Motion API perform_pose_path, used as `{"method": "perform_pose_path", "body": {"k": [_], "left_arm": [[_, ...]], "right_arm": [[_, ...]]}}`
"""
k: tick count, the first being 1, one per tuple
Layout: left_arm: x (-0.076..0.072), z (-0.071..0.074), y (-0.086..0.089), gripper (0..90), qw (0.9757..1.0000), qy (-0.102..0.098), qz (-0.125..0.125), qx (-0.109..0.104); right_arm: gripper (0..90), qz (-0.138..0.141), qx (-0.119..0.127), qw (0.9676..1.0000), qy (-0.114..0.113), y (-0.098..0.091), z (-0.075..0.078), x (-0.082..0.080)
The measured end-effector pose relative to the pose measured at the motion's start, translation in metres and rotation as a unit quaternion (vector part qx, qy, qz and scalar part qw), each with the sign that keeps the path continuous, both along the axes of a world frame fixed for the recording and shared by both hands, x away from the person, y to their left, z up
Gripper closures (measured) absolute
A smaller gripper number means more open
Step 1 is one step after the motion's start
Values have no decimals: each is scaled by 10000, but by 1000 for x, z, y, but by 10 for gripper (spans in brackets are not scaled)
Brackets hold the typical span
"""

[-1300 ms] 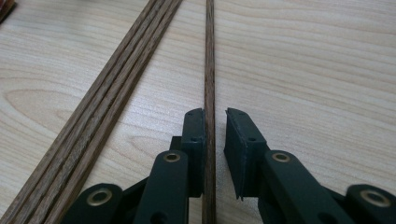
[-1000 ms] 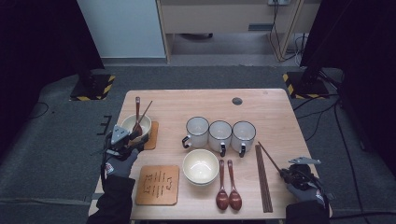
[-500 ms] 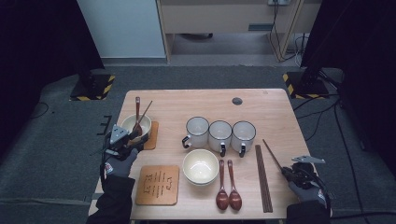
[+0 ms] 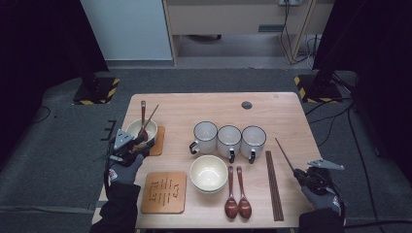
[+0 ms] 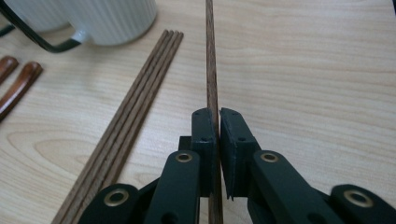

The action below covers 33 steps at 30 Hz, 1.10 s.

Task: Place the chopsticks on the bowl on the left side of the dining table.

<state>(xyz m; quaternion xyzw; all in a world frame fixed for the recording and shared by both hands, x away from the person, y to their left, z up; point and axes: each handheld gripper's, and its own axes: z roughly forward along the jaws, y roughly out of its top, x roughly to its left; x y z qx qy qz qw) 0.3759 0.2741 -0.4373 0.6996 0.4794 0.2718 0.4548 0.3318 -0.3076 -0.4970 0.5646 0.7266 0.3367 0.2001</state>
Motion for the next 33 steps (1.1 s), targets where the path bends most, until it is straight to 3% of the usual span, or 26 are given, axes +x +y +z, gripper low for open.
{"method": "perform_pose_path", "body": {"k": [19,33], "left_arm": [[-1,4,-1,515,10000,-40,-24,-82],[-2,8,-4,514,9999,-100,-73,-67]], "right_arm": [[847,17,356,9977,-581,1,25,2],[847,174,576,9932,-1001,11,48,3]]}}
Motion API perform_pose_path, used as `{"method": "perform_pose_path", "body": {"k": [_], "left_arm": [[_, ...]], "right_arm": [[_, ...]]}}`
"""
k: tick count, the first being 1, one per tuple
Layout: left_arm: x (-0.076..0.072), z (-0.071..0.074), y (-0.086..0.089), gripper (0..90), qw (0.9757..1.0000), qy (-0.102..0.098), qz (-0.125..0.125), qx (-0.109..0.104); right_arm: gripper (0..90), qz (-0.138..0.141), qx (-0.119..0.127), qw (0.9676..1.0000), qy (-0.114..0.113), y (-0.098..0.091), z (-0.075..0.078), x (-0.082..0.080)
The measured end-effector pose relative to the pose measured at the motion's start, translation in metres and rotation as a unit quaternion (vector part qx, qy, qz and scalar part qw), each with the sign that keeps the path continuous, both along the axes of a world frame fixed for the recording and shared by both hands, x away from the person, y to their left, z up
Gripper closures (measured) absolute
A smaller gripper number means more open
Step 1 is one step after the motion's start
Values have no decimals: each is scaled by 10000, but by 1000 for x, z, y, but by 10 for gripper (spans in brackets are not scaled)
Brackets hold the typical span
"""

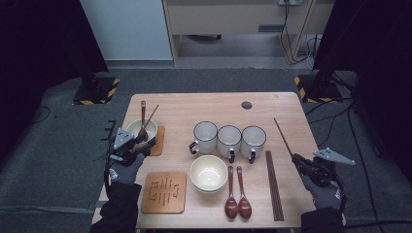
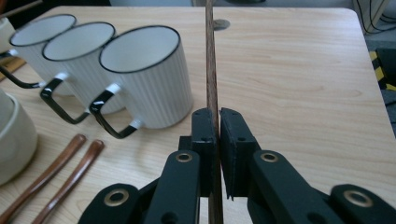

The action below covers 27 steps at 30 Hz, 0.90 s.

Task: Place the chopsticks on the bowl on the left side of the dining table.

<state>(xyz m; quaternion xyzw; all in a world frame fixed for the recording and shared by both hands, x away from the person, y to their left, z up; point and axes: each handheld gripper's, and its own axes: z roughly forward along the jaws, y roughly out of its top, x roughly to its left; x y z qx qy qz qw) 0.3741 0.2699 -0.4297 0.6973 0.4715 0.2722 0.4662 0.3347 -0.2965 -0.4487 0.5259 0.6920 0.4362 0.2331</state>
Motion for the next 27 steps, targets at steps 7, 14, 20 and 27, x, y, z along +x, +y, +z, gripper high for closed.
{"method": "perform_pose_path", "body": {"k": [7,14,20,27], "left_arm": [[-1,2,-4,514,10000,-41,-56,1],[-1,4,-6,514,9999,-52,-97,-52],[-3,7,-7,514,9999,-104,-95,-75],[-5,10,-9,516,9997,-165,-115,-115]], "right_arm": [[847,78,159,9997,-176,7,11,2],[847,299,235,9986,-367,22,26,4],[847,406,288,9977,-470,32,33,7],[847,607,444,9953,-610,47,44,10]]}}
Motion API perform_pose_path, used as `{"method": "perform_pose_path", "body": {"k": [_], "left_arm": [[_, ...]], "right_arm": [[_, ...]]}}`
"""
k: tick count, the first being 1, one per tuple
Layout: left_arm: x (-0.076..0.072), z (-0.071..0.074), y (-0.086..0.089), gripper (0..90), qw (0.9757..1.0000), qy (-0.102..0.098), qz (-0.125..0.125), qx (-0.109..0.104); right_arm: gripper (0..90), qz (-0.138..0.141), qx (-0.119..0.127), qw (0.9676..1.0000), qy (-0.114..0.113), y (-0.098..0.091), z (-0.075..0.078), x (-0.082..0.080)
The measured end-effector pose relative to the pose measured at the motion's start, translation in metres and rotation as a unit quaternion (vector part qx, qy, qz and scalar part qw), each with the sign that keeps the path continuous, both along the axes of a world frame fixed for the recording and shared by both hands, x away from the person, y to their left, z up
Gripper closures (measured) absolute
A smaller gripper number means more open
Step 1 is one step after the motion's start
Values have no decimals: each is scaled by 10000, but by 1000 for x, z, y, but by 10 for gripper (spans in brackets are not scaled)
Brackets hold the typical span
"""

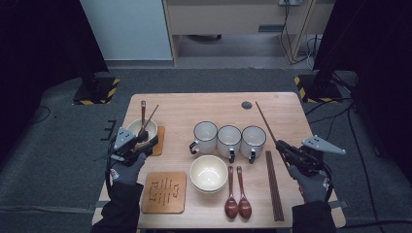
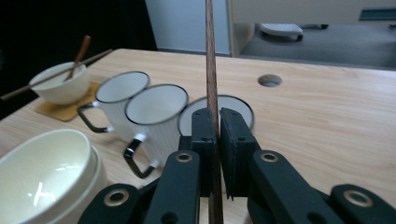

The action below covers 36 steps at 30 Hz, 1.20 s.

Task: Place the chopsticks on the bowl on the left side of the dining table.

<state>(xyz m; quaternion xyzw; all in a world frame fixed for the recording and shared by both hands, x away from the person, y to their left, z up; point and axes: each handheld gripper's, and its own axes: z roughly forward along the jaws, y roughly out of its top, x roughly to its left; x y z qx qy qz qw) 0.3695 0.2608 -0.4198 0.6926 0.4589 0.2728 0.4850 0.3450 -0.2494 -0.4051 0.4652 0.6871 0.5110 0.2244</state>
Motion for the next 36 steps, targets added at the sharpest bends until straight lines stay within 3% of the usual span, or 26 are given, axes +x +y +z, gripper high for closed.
{"method": "perform_pose_path", "body": {"k": [9,36], "left_arm": [[-4,6,-4,516,9998,-98,-81,-119],[-7,11,-12,517,9994,-134,-217,-245]], "right_arm": [[847,325,128,9993,-159,27,12,5],[847,964,244,9944,-346,77,31,16]]}}
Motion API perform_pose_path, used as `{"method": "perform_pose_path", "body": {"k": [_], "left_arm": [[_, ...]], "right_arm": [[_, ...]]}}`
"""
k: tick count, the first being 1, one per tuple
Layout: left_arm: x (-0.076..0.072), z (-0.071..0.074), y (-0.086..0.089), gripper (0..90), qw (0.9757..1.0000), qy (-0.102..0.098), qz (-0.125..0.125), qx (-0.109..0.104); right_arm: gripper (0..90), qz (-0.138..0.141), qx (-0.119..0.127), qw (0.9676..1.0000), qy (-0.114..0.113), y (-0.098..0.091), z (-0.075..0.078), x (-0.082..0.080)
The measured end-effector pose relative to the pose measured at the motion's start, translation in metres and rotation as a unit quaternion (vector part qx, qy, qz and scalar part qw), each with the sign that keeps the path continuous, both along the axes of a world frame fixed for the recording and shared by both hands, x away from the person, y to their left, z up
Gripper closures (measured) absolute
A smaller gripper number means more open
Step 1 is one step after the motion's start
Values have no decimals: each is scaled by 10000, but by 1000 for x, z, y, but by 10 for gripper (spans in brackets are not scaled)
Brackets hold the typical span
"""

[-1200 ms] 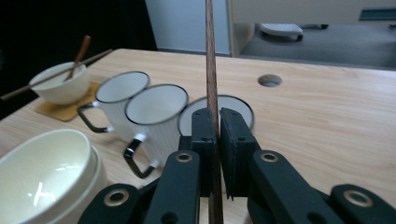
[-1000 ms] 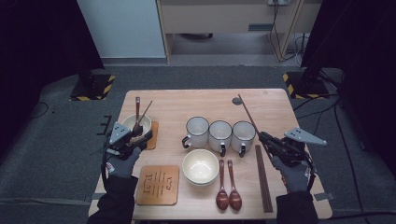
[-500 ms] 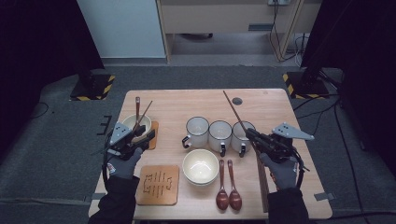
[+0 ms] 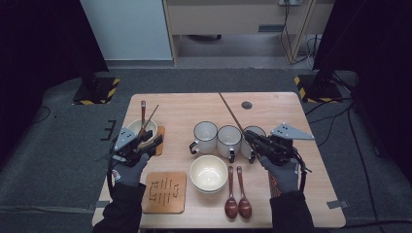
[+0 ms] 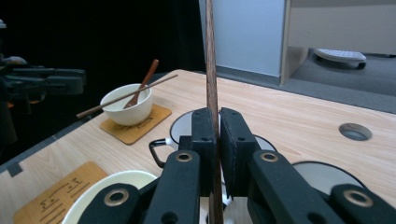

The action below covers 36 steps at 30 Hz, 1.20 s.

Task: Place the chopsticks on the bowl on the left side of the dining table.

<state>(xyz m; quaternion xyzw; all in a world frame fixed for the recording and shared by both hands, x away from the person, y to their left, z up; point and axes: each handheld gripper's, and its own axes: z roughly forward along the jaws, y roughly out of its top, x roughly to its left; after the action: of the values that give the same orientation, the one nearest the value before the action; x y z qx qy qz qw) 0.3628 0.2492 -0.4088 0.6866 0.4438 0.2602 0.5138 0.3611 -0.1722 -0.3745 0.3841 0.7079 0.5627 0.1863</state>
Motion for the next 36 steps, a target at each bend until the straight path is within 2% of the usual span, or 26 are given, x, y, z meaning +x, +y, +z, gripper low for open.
{"method": "perform_pose_path", "body": {"k": [4,9,14,36], "left_arm": [[-1,1,-1,517,10000,-8,-21,-33],[-1,1,-2,516,9998,31,-39,-179],[-1,2,-3,516,9999,13,-12,-169],[-3,15,-10,515,9987,-107,-236,-437]], "right_arm": [[847,79,39,10000,-24,8,2,2],[847,185,77,9998,-52,18,4,4],[847,274,117,9995,-64,25,3,6],[847,587,204,9980,-102,54,3,10]]}}
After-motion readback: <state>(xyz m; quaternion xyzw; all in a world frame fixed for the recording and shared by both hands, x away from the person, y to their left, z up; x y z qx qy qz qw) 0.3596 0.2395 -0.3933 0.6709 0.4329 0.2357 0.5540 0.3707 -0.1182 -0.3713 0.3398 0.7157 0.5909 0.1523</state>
